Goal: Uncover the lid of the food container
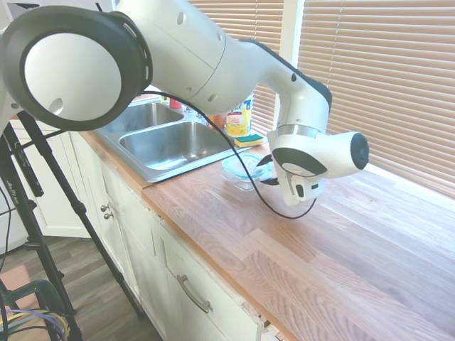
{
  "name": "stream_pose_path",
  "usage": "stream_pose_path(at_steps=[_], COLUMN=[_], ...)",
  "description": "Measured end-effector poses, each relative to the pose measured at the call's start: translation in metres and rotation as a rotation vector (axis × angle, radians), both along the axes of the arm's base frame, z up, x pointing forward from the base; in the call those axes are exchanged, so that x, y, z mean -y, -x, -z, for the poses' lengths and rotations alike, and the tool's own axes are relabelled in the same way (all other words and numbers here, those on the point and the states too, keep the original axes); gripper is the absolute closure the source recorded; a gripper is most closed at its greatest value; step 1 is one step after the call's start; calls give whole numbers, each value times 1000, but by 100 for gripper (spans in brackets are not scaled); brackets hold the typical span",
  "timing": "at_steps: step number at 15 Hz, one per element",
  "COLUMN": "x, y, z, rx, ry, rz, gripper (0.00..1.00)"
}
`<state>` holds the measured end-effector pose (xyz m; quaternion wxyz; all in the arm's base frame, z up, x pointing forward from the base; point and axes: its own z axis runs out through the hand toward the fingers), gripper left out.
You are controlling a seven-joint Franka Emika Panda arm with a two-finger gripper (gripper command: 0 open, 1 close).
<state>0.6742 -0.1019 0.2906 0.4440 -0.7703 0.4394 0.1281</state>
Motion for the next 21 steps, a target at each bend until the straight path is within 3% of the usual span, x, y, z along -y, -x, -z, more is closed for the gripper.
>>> stream_pose_path(at_steps=[8, 15, 21], x=[-7, -15, -65], y=[-4, -2, 17], z=[-21, -72, -128], rx=[35, 102, 163], ry=[7, 13, 40], rz=[-14, -35, -110], gripper=[100, 100, 100])
